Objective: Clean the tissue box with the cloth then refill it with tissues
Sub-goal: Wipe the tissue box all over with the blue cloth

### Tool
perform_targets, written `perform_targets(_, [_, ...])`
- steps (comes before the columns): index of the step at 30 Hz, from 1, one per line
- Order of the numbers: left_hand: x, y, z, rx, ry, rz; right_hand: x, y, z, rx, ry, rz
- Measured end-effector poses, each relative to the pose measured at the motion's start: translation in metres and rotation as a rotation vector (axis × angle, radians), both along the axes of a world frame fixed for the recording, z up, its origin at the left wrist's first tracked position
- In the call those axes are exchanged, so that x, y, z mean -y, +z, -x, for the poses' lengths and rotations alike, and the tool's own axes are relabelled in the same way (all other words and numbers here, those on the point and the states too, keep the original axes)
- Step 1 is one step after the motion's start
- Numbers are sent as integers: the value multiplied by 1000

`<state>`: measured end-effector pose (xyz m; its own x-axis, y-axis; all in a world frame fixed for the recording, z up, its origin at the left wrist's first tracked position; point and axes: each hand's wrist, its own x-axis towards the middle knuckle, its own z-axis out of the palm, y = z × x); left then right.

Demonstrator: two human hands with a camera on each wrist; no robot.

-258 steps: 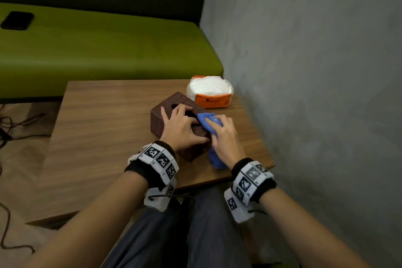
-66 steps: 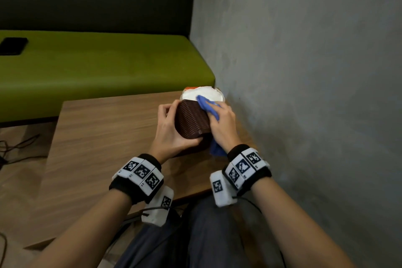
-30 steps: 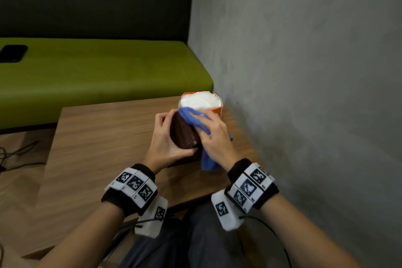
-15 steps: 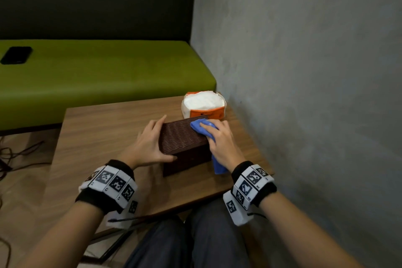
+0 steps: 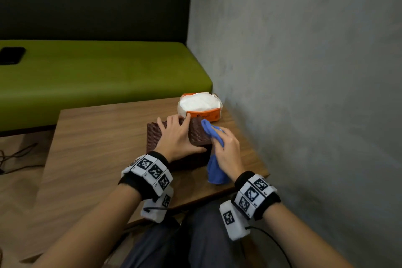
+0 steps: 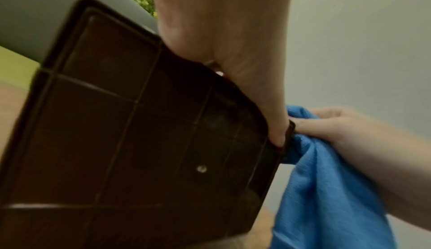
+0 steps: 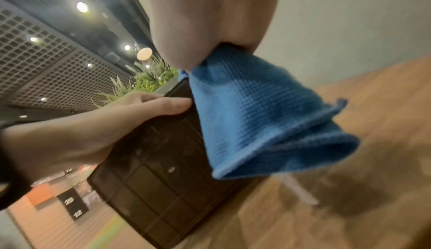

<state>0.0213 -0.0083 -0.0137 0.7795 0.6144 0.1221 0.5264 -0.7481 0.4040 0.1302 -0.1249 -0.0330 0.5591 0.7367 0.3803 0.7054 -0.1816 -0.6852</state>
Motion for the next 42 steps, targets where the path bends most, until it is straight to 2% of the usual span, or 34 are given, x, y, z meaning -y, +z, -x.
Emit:
perform_targets(4, [8,12,6,272,18,102,-13,18,-18,-151,-78,-146])
perform_targets(6, [11,14,4,302,-10,75,-19,31,-13,-146,-68,-199])
perform_targets(9, [11,11,4,337,-49,61,-17,41,14,40,27,-242])
perform_targets(11, [10,7,8,366,-68,52,-10,32,24,114,36,-260])
perform_targets(13, [11,5,12,388,-61,36,-9,21,12,62,-31,-246])
perform_targets(16, [15,10,12,416,-26,39,-18,21,-18,-128,-89,-155])
perform_targets(19, [11,19,8,451,-4,46,-30,41,-7,-82,-63,-194])
perform_targets(22, [4,19,12,498,-5,69,-19,45,17,20,75,-239])
perform_targets(24, [6,17,18,520,0,102,-12,32,4,6,54,-186])
perform_targets(26, [13,16,22,521,-5,106,-10,25,-17,-100,1,-109])
perform_targets(28, [16,21,18,506,-15,74,-18,30,-26,-135,-36,-116])
perform_targets(31, [12,26,12,499,-24,86,-26,50,-2,-63,13,-214])
perform_targets(34, [6,21,16,502,-57,82,-13,43,10,47,95,-225])
perform_targets(38, [15,17,21,501,-23,120,-12,29,-21,-14,40,-75])
perform_targets(42, [13,19,13,498,-39,130,-29,54,-3,40,91,-166])
